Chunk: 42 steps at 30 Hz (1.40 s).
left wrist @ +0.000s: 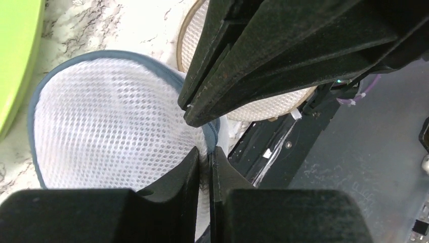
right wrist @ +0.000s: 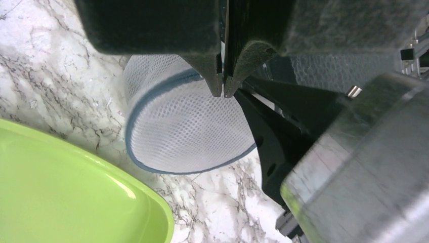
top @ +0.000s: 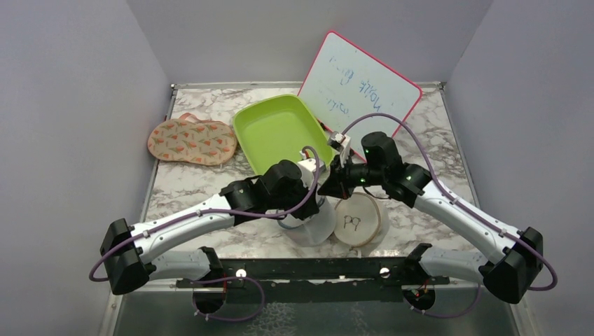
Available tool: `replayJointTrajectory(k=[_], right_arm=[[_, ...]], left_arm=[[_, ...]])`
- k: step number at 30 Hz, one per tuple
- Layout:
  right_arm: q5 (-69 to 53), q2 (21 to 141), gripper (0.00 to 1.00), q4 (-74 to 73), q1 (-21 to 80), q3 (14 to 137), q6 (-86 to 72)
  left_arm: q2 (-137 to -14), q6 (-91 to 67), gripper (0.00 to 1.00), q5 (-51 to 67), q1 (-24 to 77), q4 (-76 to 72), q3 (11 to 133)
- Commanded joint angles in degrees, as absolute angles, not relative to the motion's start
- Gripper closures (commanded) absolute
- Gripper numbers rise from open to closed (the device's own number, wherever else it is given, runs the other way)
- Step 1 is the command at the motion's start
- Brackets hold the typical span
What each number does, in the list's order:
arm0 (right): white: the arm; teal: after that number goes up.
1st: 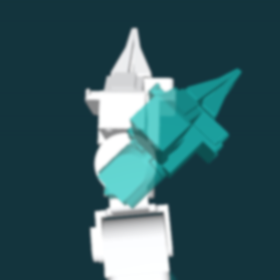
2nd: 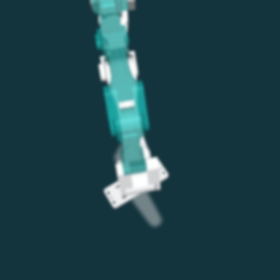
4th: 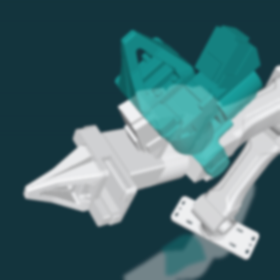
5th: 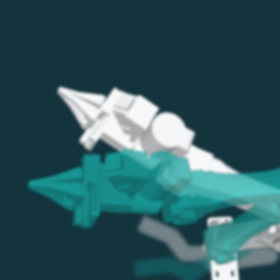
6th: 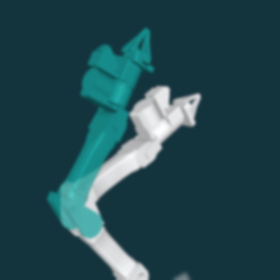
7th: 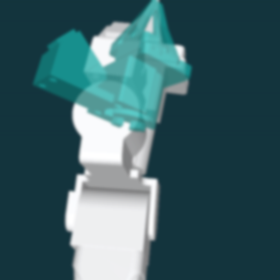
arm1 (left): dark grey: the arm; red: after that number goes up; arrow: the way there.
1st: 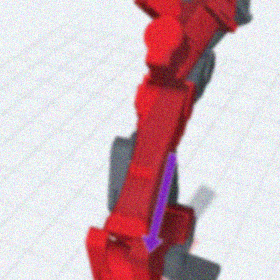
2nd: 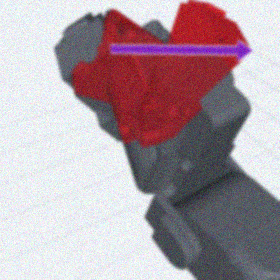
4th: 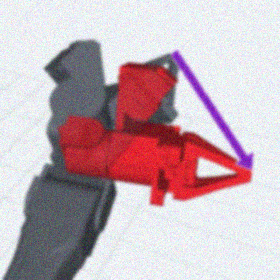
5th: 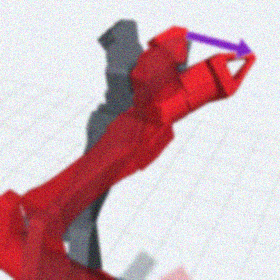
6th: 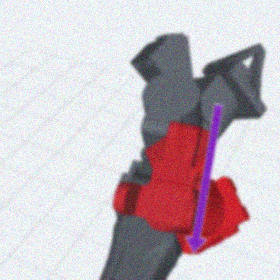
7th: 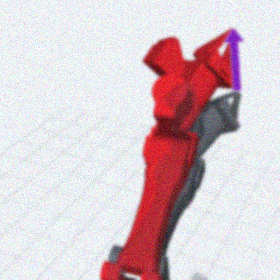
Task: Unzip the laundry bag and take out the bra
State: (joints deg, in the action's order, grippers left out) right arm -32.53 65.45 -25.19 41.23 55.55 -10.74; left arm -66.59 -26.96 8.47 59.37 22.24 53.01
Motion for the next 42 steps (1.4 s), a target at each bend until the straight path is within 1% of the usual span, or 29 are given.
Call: replayJointTrajectory(k=[1,6,9,14,17,19,20,21,22,24,26,28,33,35,37,40,42], right_arm=[[-33.31,63.53,0.99,-20.09,41.26,53.47,-14.17],[-33.71,64.23,0.99,-15.69,40.93,50.99,-16.62],[-35.39,64.29,0.99,-13.44,38.63,50.05,-18.65],[-43.44,64.35,0.99,-7.02,29.51,45.44,-23.13],[-48.14,66.63,0.99,-6.78,28.47,45.65,-21.73],[-51.56,67.11,0.99,-10.51,28.51,47.43,-19.22],[-53.54,66.37,0.93,-11.84,28.48,47.61,-18.04],[-55.30,65.41,0.79,-13.95,28.51,47.94,-16.58],[-57.06,64.51,0.72,-17.08,28.50,48.73,-14.87],[-59.34,62.29,0.64,-21.67,28.60,49.66,-13.65],[-64.04,60.93,0.55,-21.14,28.77,47.74,-16.01],[-68.67,60.79,0.53,-19.36,29.08,44.85,-18.28],[-68.87,63.01,0.50,-11.13,29.10,39.06,-22.44],[-71.10,64.85,0.49,-3.28,29.13,36.67,-27.08],[-72.23,66.12,0.47,2.63,29.18,35.58,-31.09],[-73.95,67.78,0.42,6.96,29.18,35.40,-33.27],[-75.92,69.79,0.41,9.62,29.18,35.53,-34.94]], left_arm=[[-64.09,-22.08,1.00,7.73,59.68,22.21,53.98],[-59.34,-14.64,1.00,11.14,59.68,19.56,49.82],[-54.79,-10.81,1.00,12.00,59.68,18.10,46.34],[-47.16,-8.37,1.00,12.33,59.68,13.40,40.20],[-45.67,-10.19,1.00,10.88,59.67,11.40,39.15],[-46.26,-12.03,1.00,10.68,59.68,10.21,39.46],[-46.64,-13.00,1.00,10.97,59.68,9.45,39.53],[-47.13,-13.76,1.00,11.09,59.68,8.81,39.76],[-47.74,-14.47,1.00,10.87,59.68,8.66,40.05],[-48.91,-14.48,1.00,10.89,59.68,9.19,40.93],[-49.78,-13.77,1.00,10.81,59.68,10.46,41.57],[-49.86,-13.06,1.00,10.66,59.63,11.23,41.39],[-48.59,-12.61,1.00,10.01,59.60,11.23,39.51],[-48.20,-12.93,1.00,9.90,59.60,11.12,39.10],[-48.04,-13.37,1.00,10.19,59.59,10.95,39.02],[-48.09,-13.70,1.00,10.88,59.59,10.08,38.86],[-48.46,-13.75,1.00,11.35,59.66,9.73,38.93]])
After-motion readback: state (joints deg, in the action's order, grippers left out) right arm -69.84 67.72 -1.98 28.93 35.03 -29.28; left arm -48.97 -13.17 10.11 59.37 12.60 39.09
